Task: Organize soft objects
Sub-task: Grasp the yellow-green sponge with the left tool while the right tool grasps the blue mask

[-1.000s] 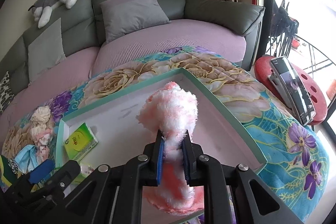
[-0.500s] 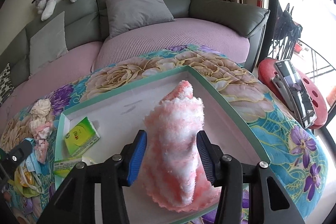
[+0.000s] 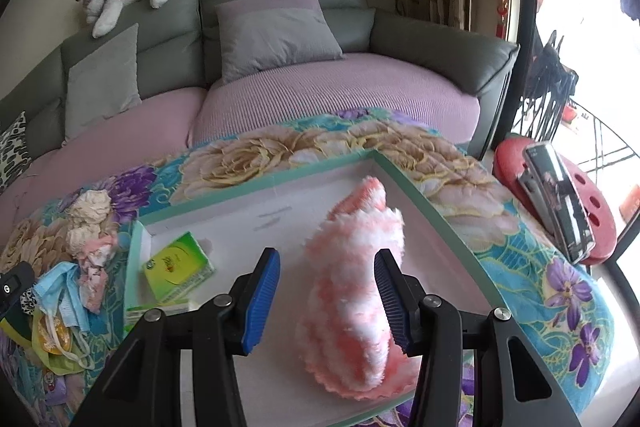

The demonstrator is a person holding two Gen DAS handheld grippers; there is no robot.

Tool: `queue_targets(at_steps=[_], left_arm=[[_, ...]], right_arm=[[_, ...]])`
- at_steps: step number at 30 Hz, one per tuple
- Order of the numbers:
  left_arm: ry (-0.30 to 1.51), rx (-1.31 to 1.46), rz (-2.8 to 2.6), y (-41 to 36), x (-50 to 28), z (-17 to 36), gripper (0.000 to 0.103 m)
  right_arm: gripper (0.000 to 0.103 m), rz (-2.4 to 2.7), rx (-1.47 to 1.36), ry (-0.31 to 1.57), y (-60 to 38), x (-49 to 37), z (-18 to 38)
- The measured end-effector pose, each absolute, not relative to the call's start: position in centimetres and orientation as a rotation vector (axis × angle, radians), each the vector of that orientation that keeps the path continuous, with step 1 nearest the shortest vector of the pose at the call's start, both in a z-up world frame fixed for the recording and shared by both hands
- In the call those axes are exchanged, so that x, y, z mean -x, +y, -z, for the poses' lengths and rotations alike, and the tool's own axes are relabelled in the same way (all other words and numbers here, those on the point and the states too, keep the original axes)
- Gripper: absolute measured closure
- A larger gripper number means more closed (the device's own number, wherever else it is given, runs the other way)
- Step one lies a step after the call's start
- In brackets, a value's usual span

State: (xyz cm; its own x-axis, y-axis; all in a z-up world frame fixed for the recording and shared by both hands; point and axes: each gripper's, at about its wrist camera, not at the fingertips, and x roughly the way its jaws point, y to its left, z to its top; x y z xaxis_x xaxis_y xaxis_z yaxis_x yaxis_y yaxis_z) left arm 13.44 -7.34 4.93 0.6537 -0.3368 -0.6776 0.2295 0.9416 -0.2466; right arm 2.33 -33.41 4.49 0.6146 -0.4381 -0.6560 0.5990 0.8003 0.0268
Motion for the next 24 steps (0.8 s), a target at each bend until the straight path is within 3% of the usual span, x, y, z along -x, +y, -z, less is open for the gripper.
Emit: queue_targets(at_steps=[13, 24], left_arm=[[0.717, 0.272, 0.032, 4.1, -14.0, -6.5, 0.007], [0.756, 0.354, -0.078, 9.3, -14.8, -4.9, 0.007]], right_arm=[[0.050, 0.428, -0.133, 0.635, -25.7, -5.0, -6.4], [0.050, 0.175, -0.216, 0.675, -19.2, -8.3, -4.7]])
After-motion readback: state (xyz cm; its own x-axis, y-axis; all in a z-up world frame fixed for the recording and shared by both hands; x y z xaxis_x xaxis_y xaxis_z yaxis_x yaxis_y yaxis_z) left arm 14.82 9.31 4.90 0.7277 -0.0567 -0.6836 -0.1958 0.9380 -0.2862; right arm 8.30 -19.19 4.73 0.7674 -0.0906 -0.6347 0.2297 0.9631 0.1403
